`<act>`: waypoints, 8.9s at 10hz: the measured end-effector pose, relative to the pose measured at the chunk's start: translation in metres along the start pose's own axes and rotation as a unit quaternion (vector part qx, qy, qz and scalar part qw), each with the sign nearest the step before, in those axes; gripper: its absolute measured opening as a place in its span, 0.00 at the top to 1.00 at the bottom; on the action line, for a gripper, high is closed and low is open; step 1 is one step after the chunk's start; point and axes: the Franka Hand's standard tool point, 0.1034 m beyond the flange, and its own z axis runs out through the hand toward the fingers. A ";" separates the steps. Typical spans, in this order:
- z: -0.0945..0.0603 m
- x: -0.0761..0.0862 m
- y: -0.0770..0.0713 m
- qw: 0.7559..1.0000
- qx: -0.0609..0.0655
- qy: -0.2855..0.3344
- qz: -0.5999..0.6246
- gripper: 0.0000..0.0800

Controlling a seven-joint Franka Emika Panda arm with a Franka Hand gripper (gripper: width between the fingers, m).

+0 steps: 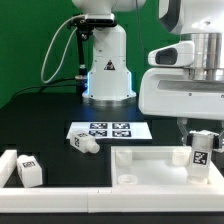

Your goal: Assemble one leg

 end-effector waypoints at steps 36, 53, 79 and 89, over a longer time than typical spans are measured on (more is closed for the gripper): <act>0.001 -0.002 -0.002 0.845 0.031 -0.057 0.531 0.63; 0.008 -0.004 0.001 0.999 0.010 0.003 -0.036 0.64; 0.009 -0.009 0.000 1.000 0.001 -0.006 -0.011 0.64; 0.011 -0.007 0.003 0.834 0.023 -0.048 0.550 0.61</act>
Offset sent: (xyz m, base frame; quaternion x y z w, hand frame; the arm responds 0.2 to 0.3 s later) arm 0.0012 -0.0138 -0.0044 -0.0140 -0.0056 0.4533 0.8912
